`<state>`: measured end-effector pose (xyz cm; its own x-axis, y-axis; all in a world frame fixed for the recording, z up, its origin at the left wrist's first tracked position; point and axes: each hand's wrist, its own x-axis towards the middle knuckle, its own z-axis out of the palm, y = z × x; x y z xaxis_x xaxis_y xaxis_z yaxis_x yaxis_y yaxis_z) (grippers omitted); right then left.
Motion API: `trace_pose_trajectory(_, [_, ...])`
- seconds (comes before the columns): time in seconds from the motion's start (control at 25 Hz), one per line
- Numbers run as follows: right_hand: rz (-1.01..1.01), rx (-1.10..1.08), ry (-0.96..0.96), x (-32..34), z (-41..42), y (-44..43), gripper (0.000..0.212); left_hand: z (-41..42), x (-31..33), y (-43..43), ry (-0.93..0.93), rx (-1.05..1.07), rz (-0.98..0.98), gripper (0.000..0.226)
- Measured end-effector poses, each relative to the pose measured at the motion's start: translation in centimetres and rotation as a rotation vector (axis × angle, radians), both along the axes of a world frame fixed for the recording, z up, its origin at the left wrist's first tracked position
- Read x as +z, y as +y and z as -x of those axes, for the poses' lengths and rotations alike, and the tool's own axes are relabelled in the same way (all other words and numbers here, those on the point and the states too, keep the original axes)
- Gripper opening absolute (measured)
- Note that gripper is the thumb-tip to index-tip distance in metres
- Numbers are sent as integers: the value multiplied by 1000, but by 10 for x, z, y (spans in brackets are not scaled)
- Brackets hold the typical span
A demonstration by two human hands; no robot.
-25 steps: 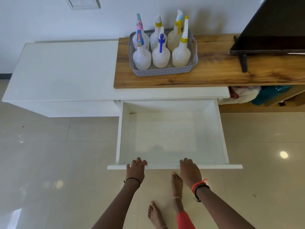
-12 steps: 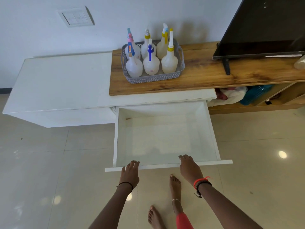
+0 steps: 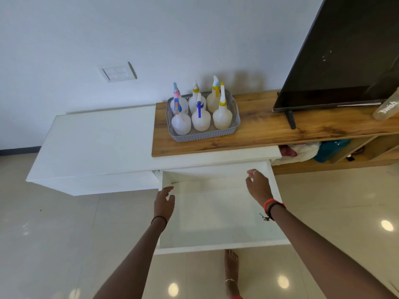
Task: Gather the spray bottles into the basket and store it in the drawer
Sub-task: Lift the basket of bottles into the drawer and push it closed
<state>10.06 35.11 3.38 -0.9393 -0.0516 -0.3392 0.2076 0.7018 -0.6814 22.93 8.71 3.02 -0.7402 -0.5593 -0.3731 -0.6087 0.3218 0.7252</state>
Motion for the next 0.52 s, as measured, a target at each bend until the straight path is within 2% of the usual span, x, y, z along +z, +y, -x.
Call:
trace_pose_trajectory(0.2, [60, -133, 14, 6, 86, -13, 33, 66, 5, -35, 42, 151, -77, 37])
trace_pose_trajectory(0.52, [52, -210, -40, -3, 210, -23, 32, 168, -4, -80, 80, 419, -151, 33])
